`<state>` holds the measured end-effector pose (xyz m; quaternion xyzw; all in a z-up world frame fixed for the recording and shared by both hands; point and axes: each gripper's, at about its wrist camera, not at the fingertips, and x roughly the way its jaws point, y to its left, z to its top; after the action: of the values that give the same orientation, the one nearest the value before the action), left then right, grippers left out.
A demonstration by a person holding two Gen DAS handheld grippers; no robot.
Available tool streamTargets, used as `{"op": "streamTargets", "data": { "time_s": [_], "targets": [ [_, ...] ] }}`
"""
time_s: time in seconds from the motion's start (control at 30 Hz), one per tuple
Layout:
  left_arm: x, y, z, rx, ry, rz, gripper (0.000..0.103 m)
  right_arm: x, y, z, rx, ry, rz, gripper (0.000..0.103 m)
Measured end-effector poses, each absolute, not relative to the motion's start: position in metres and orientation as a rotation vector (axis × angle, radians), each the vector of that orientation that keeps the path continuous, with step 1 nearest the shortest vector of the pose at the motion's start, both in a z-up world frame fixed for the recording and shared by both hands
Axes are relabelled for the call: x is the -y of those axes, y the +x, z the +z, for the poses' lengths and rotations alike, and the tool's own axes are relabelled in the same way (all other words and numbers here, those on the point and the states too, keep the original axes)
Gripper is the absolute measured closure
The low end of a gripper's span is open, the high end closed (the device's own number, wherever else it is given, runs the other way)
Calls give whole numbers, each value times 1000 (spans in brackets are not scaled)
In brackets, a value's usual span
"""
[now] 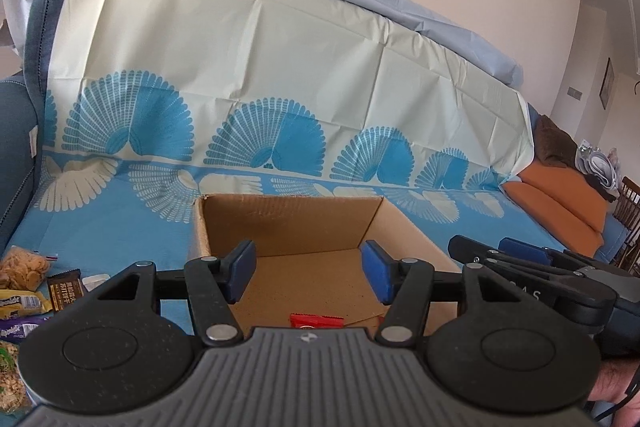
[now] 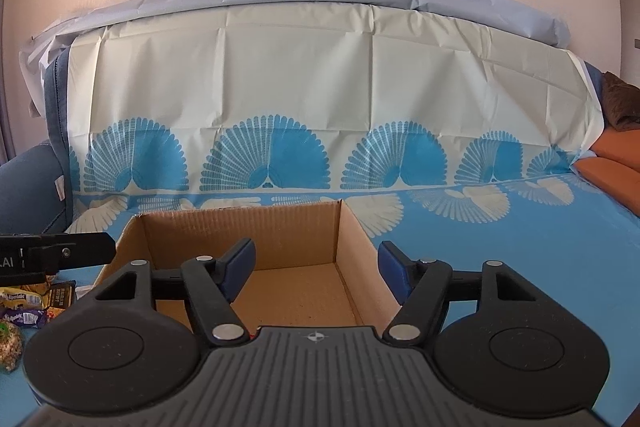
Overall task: Organize snacks
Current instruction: 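Move both open tools back from the box toward the snack pile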
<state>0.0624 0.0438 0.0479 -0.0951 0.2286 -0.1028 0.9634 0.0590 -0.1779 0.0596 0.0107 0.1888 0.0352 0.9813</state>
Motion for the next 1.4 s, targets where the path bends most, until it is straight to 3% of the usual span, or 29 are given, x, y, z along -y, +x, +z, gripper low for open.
{"op": "streamTargets", "data": {
  "time_s": [0.27,0.53,0.7,0.73,0.77,1.2,1.37,1.4],
  "targets": [
    [-71,26,59,-430,-153,-223,47,160,51,66,-358,96,104,34],
    [-115,2,83,-432,9,-222,47,126,41,70,-352,136,189,34],
    [-156,-1,61,-489,-163,-203,48,99,40,68,-367,155,234,34],
    [-165,5,58,-550,-223,-186,57,93,39,67,-371,149,244,34],
    [-175,5,59,-540,-271,-177,58,86,39,66,-376,141,256,34],
    [-253,16,26,-631,-502,25,56,28,34,60,-411,86,407,45],
    [-287,14,10,-681,-650,115,49,8,34,55,-436,73,464,45],
    [-291,16,6,-705,-667,136,43,3,35,54,-446,70,477,45]
  ]
}}
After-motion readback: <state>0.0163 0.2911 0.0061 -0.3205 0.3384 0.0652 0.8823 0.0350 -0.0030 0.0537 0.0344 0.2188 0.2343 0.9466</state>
